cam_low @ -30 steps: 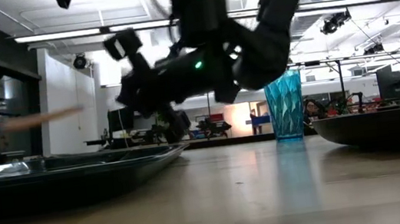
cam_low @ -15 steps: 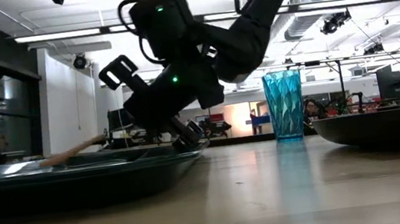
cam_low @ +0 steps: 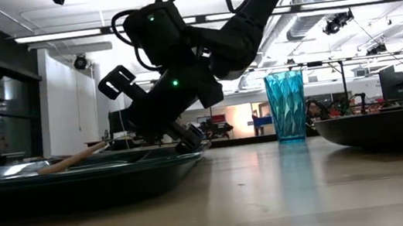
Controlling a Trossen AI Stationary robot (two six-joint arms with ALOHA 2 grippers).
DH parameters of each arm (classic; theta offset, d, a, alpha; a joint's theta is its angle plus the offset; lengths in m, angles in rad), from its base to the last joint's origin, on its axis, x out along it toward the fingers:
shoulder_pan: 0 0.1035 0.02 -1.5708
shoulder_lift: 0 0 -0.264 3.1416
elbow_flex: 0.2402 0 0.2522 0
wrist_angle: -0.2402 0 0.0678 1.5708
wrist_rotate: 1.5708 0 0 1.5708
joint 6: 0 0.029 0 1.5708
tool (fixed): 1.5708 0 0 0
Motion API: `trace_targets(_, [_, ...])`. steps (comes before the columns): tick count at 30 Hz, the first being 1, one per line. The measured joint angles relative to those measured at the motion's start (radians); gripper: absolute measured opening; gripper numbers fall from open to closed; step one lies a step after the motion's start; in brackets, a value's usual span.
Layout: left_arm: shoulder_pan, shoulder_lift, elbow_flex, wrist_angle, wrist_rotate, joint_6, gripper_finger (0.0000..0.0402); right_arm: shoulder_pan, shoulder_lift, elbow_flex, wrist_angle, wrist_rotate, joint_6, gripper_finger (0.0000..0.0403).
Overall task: Pick and place plate/cup/fork/spoon on tray
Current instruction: Put the fork on the tray to the right side of the spoon
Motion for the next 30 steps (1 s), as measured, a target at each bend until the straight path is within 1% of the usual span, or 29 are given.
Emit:
trace_targets(4, [0.0,0.0,0.0,0.0,0.0,0.0,0.0,-0.004,-0.002,0.0,-0.022,-0.006,-0.001,0.0001])
trace_targets(7, [0.0,0.001,0.0,0.0,0.0,0.0,0.0,-0.004,-0.003,0.0,-0.043,-0.015,-0.006,0.001])
trace_targets(16, [0.0,0.001,0.0,0.0,0.001,-0.001,0.0,0.0,-0.003,0.001,-0.064,-0.018,-0.021,0.0087])
trace_targets(20, [0.0,0.001,0.0,0.0,0.002,-0.009,0.0,0.001,-0.003,0.001,-0.065,-0.021,-0.032,0.0111])
trace_targets(26, [0.0,0.001,0.0,0.0,0.002,-0.01,0.0,0.007,-0.003,0.0,-0.064,-0.033,-0.039,0.0121])
trace_targets(30, [0.0,0.001,0.0,0.0,0.002,-0.01,0.0,0.026,-0.002,0.0,-0.065,-0.065,-0.083,0.0122])
